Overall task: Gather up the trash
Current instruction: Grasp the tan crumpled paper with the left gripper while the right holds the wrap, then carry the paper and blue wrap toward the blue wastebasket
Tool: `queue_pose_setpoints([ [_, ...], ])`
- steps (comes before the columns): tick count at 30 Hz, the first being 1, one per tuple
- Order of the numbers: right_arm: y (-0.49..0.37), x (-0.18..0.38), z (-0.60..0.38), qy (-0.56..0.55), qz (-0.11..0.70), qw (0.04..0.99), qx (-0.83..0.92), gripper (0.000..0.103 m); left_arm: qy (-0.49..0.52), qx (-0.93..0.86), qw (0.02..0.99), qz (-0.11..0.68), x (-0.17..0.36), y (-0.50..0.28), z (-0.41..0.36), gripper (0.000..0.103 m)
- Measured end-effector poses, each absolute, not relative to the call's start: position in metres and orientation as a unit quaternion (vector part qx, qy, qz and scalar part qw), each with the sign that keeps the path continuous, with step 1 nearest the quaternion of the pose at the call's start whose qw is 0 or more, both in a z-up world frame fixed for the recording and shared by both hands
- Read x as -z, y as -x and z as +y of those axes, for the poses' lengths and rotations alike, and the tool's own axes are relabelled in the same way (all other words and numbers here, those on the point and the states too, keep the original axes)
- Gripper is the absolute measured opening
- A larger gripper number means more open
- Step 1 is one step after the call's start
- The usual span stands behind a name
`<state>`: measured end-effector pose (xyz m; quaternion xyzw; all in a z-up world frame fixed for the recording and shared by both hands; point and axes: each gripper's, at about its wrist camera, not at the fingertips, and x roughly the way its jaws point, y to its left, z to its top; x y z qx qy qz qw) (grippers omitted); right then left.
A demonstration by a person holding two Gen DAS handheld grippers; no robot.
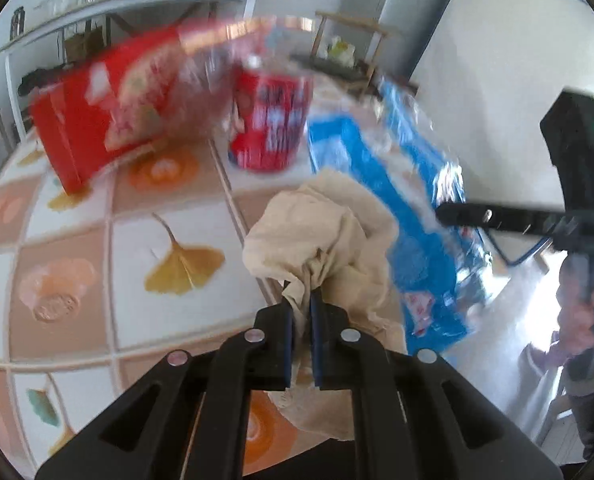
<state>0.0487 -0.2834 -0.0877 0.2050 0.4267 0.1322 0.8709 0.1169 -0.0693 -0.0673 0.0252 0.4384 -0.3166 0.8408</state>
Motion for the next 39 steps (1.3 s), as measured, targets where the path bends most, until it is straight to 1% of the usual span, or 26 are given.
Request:
queue_pose_setpoints([
  [2,-0.054,0.098,-0.295,-0.261,0.43,0.85,-0.158,0.0,-0.023,0.319,0.843,0.434,0.069,-0.116,-0.071,0.006],
  [5,-0.065,0.113,-0.312,-0.334,0.433,0.818,-0.178,0.005,-0.029,0.32,0.843,0.431,0.072,-0.113,-0.07,0.006],
  [6,-0.067,0.116,-0.315,-0.34,0.436,0.816,-0.17,0.015,-0.03,0.321,0.843,0.43,0.072,-0.113,-0.07,0.006],
  [7,-0.069,0.114,-0.317,-0.331,0.441,0.819,-0.161,0.022,-0.03,0.321,0.843,0.43,0.071,-0.107,-0.068,0.006],
  [9,-0.057,0.103,-0.314,-0.31,0.427,0.835,-0.157,0.05,-0.032,0.321,0.844,0.429,0.071,-0.106,-0.068,0.006],
  [12,-0.049,0.085,-0.312,-0.293,0.4,0.853,-0.164,0.064,-0.034,0.321,0.845,0.428,0.071,-0.106,-0.069,0.006],
  [14,-0.053,0.082,-0.315,-0.281,0.403,0.86,-0.137,0.07,-0.036,0.319,0.846,0.426,0.071,-0.105,-0.068,0.006],
  [17,-0.055,0.086,-0.319,-0.268,0.426,0.86,-0.083,0.07,-0.036,0.319,0.846,0.426,0.071,-0.104,-0.067,0.006],
  [19,-0.046,0.088,-0.324,-0.264,0.427,0.862,-0.064,0.071,-0.034,0.32,0.845,0.427,0.07,-0.104,-0.066,0.006],
  [20,-0.044,0.086,-0.325,-0.259,0.425,0.866,-0.056,0.072,-0.034,0.32,0.845,0.427,0.07,-0.104,-0.066,0.006],
  [21,-0.039,0.084,-0.329,-0.25,0.422,0.87,-0.046,0.077,-0.034,0.321,0.845,0.426,0.07,-0.104,-0.066,0.006],
  [22,-0.036,0.081,-0.329,-0.234,0.418,0.877,-0.03,0.08,-0.035,0.321,0.845,0.426,0.07,-0.105,-0.066,0.006],
  [24,-0.031,0.077,-0.33,-0.198,0.412,0.889,-0.003,0.09,-0.036,0.322,0.845,0.425,0.07,-0.104,-0.066,0.006],
  [25,-0.032,0.077,-0.331,-0.169,0.416,0.893,0.022,0.091,-0.036,0.322,0.845,0.425,0.07,-0.105,-0.066,0.006],
  [27,-0.039,0.084,-0.33,-0.15,0.439,0.885,0.037,0.091,-0.036,0.322,0.845,0.425,0.07,-0.105,-0.066,0.006],
  [30,-0.047,0.101,-0.333,-0.157,0.482,0.862,0.015,0.092,-0.035,0.322,0.845,0.426,0.07,-0.105,-0.066,0.006],
  [35,-0.048,0.104,-0.305,-0.106,0.503,0.858,-0.016,0.093,-0.035,0.322,0.845,0.425,0.07,-0.104,-0.066,0.006],
  [39,-0.043,0.109,-0.274,-0.016,0.518,0.854,-0.029,0.096,-0.031,0.324,0.844,0.427,0.07,-0.105,-0.066,0.006],
])
